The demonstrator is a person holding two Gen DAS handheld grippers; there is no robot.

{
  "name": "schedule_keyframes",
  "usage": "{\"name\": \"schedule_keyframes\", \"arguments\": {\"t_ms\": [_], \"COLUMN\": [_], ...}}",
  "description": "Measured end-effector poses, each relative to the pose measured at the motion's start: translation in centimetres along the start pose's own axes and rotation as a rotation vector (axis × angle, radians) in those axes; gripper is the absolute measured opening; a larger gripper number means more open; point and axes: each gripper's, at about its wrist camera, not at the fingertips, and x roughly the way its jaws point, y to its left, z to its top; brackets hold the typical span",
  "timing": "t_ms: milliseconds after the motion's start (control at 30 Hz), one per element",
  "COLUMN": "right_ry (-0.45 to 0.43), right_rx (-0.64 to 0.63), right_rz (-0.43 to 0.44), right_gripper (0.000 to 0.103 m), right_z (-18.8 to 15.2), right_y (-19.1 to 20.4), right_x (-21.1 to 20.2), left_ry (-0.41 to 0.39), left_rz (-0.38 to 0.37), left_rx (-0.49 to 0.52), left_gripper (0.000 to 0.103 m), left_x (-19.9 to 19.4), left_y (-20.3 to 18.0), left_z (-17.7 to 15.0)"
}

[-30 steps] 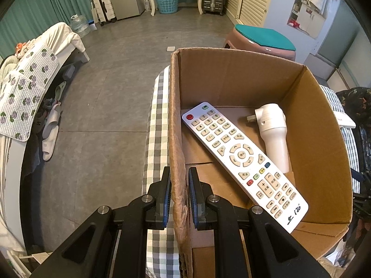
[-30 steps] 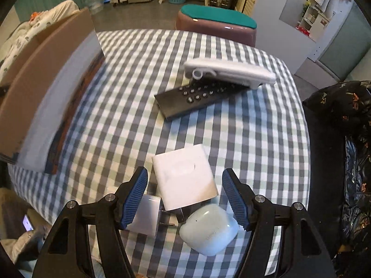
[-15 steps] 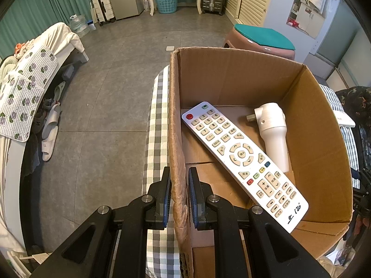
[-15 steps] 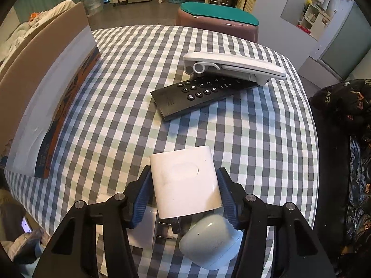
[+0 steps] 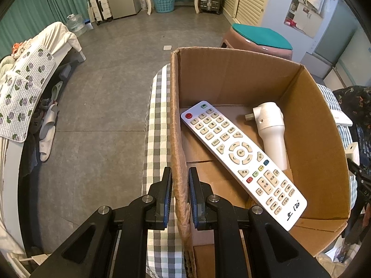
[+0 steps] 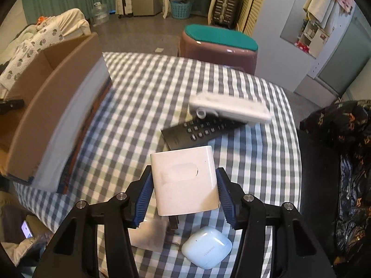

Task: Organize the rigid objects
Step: 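Grasp the white square charger with the right gripper and lift it, then carry the white charger into the box and open the right gripper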

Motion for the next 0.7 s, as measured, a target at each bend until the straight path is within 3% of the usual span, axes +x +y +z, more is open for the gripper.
{"name": "schedule_keyframes", "arguments": {"t_ms": [700], "right_ry": [-0.188], "right_rx": [-0.159], "right_rz": [0.126], "right_gripper": [0.052], "right_z": [6.2], "right_y": [7.9], "right_x": [-5.6], "left_ry": [-0.011], "left_rz": [-0.015], "left_rx": [0.008], "left_gripper": [0.014], "left_x": [-0.9], "left_y": [0.6], "left_z": [0.0]}}
